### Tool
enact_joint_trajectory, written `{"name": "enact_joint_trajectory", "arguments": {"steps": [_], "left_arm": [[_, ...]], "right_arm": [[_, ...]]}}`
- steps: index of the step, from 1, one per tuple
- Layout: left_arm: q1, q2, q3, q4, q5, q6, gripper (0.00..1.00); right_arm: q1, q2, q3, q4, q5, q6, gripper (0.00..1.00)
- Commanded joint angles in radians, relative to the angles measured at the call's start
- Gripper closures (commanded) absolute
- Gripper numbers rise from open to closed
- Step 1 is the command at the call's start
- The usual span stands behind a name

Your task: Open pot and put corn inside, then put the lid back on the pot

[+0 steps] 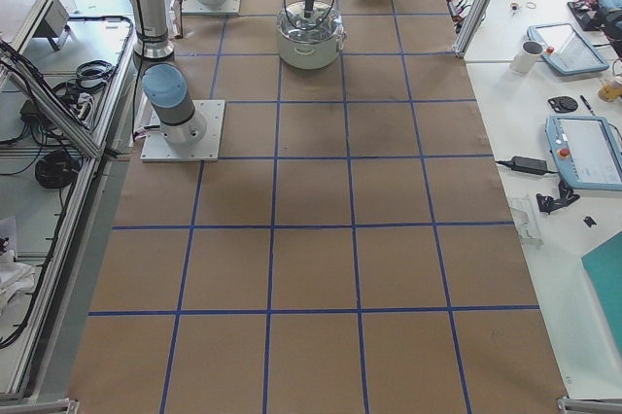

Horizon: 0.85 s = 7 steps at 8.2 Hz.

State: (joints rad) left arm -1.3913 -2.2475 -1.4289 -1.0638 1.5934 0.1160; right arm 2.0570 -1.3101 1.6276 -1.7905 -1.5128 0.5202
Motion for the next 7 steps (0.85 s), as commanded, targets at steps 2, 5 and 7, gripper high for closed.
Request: {"name": "enact_joint_trajectory", "arguments": {"steps": [2, 5, 7], "left_arm": [[0.0, 0.113, -0.001, -0.016, 0.02, -0.001, 1.0], [-0.015, 0.216, -0.005, -0.169, 0.02, -0.047, 1.0], [-0.067, 0.271, -0.005, -0.235, 0.016, -0.139, 1.0]], "right_arm": [[-0.002, -0.003, -0.002, 0.0, -0.001, -0.003, 0.57], [-0.005, -0.008, -0.002, 0.002, -0.003, -0.003, 0.64], [-0.005, -0.027, -0.008, 0.005, -0.01, 0.003, 0.65]]}}
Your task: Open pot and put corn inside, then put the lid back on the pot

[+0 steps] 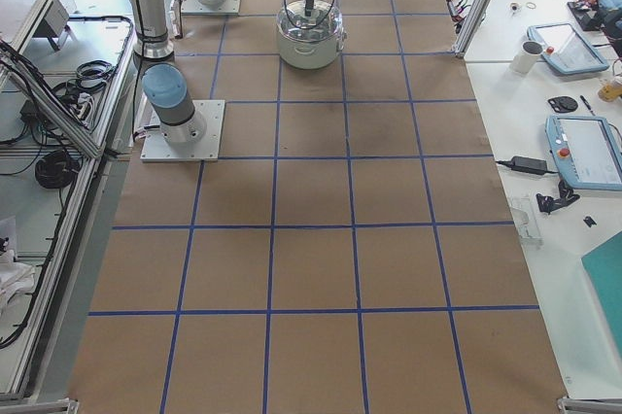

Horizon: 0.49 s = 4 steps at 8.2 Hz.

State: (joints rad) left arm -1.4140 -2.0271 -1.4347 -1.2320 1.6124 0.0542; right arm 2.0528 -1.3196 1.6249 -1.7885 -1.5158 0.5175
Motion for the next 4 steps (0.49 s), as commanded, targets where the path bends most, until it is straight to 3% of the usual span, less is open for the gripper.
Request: {"name": "enact_joint_trajectory", "arguments": {"steps": [1, 4], "left_arm": [[-0.087, 0.071, -0.001, -0.076, -0.002, -0.124, 1.0], [-0.173, 0.122, -0.004, -0.13, -0.011, -0.207, 1.0]], "right_arm": [[0.0, -0.057, -0.005, 0.003, -0.017, 0.001, 0.66], [-0.072, -0.108, -0.013, 0.033, -0.03, -0.028, 0.66]]}}
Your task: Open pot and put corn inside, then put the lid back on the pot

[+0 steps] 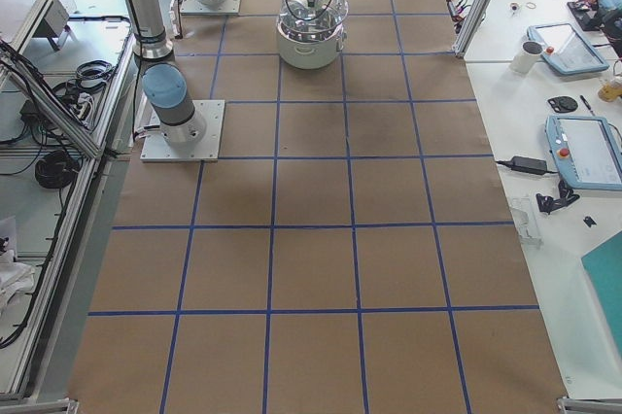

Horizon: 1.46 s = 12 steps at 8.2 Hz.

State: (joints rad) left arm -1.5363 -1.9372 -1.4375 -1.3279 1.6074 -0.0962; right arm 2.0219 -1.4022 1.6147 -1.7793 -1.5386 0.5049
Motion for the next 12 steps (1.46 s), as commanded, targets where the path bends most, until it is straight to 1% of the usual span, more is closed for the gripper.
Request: {"name": "enact_joint_trajectory", "arguments": {"steps": [1, 2, 3, 5, 7, 8, 9, 10, 12], "left_arm": [[-0.08, 0.058, -0.003, -0.048, -0.006, -0.065, 1.0], [-0.106, 0.073, -0.007, -0.066, -0.006, -0.097, 1.0], [-0.125, 0.087, -0.006, -0.106, -0.007, -0.134, 1.0], [-0.163, 0.11, -0.009, -0.149, -0.012, -0.135, 1.0], [-0.203, 0.113, -0.014, -0.18, -0.101, -0.201, 1.0], [-0.232, 0.113, -0.015, -0.181, -0.103, -0.211, 1.0], [-0.269, 0.11, -0.03, -0.181, -0.106, -0.215, 1.0], [-0.298, 0.113, -0.073, -0.178, -0.121, -0.276, 1.0], [-0.35, 0.107, -0.125, -0.171, -0.121, -0.335, 1.0]], "right_arm": [[-0.055, -0.03, -0.004, 0.032, -0.008, -0.032, 0.65], [-0.067, -0.034, -0.01, 0.046, -0.011, -0.07, 0.65], [-0.104, -0.059, -0.013, 0.073, -0.024, -0.128, 0.65], [-0.249, -0.122, -0.016, 0.147, -0.022, -0.309, 0.65], [-0.386, -0.167, -0.022, 0.207, -0.025, -0.47, 0.64], [-0.426, -0.175, -0.025, 0.222, -0.023, -0.514, 0.64], [-0.437, -0.175, -0.032, 0.225, -0.014, -0.517, 0.64], [-0.437, -0.175, -0.03, 0.228, -0.012, -0.517, 0.64], [-0.437, -0.176, -0.03, 0.228, -0.011, -0.517, 0.64]]}}
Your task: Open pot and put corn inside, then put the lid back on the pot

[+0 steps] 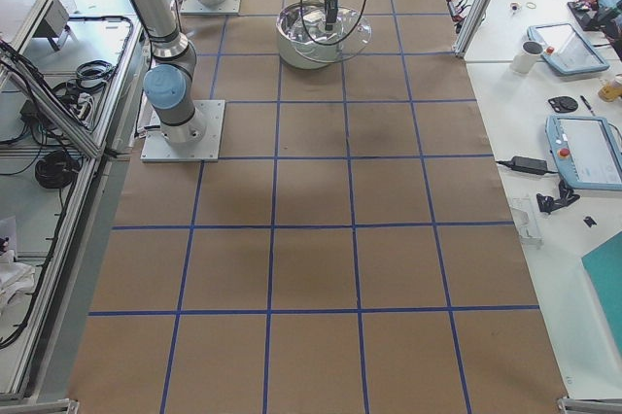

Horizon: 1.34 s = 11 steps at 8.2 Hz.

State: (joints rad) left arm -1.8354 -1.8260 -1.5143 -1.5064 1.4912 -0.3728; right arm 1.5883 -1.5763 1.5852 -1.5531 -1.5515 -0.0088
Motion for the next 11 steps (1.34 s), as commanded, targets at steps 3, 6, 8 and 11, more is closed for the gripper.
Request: {"name": "enact_joint_trajectory", "arguments": {"steps": [3, 6, 8, 11], "left_arm": [[-0.134, -0.012, -0.063, -0.001, -0.016, -0.133, 1.0], [-0.146, -0.024, -0.118, -0.001, -0.006, -0.132, 1.0], [-0.146, -0.029, -0.139, 0.002, -0.002, -0.135, 0.36], [-0.145, -0.004, -0.127, 0.011, 0.011, -0.135, 0.0]], "right_arm": [[-0.004, -0.002, 0.001, 0.004, 0.004, -0.003, 0.64], [-0.002, -0.002, 0.001, 0.005, 0.004, -0.003, 0.64], [-0.002, -0.002, 0.001, 0.005, 0.004, -0.003, 0.64], [-0.001, -0.002, 0.001, 0.011, 0.004, -0.003, 0.65]]}}
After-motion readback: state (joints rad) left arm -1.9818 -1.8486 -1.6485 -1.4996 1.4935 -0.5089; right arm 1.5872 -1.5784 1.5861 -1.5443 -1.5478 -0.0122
